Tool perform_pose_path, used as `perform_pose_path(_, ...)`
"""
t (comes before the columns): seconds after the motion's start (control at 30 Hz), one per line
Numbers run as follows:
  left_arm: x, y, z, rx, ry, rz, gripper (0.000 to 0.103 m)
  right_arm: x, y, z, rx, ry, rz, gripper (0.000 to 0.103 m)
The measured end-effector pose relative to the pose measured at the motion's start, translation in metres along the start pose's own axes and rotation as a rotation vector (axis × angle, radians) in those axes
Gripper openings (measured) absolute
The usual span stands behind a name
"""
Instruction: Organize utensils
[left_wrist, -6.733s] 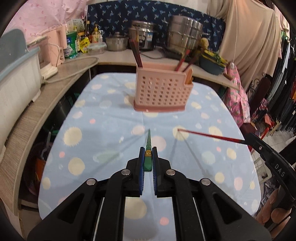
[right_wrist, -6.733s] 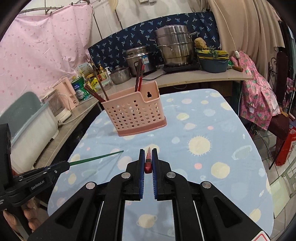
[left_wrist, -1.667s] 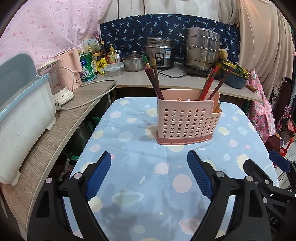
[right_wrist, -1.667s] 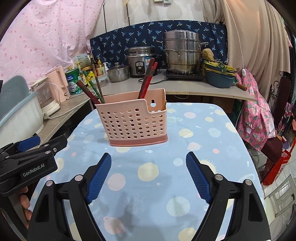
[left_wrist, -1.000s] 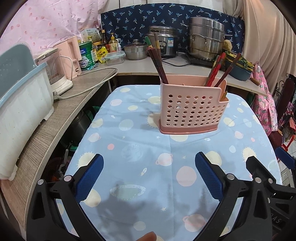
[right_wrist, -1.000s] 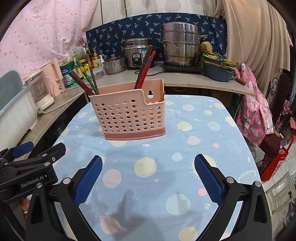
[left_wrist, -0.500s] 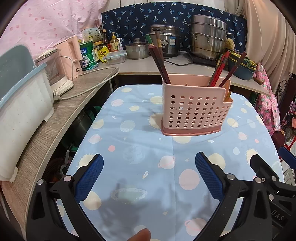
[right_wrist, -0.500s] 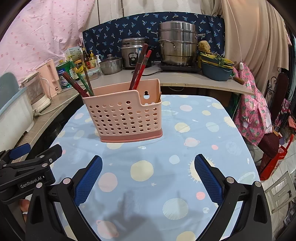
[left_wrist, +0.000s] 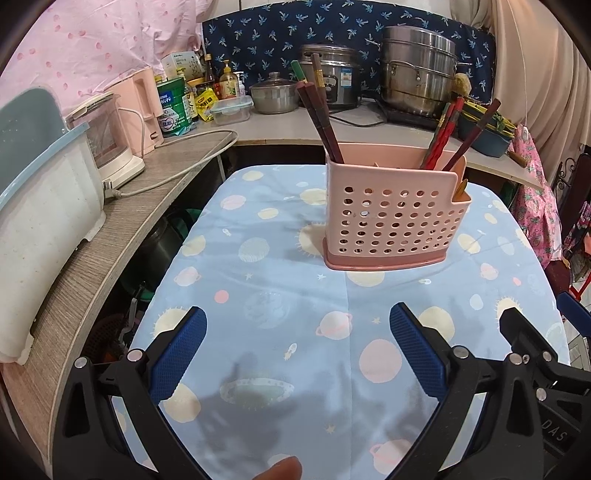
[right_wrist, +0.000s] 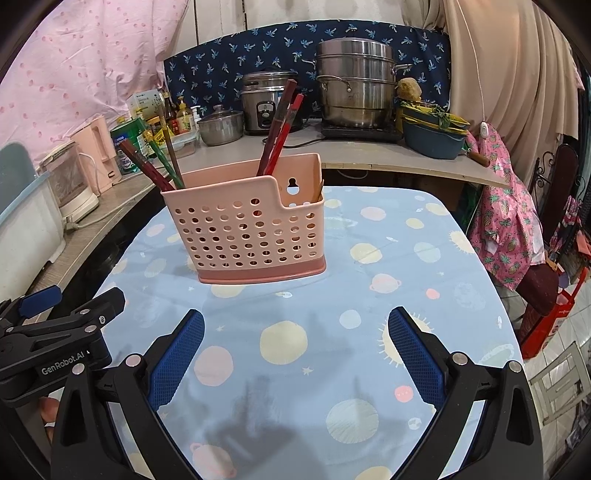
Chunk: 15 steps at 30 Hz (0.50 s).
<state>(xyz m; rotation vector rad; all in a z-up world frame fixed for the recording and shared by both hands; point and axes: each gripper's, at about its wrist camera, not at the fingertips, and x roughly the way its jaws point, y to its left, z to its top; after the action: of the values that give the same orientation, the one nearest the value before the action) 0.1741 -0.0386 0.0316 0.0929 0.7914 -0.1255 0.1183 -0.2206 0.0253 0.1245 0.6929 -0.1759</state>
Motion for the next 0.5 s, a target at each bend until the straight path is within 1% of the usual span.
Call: perform_pose_path(0.5,0.006,-0.0027,0.0035,0.013,0.01,-0.002,0.095,0.0086,-0.0002,0.0004,0.007,0.008,0.003,0.096)
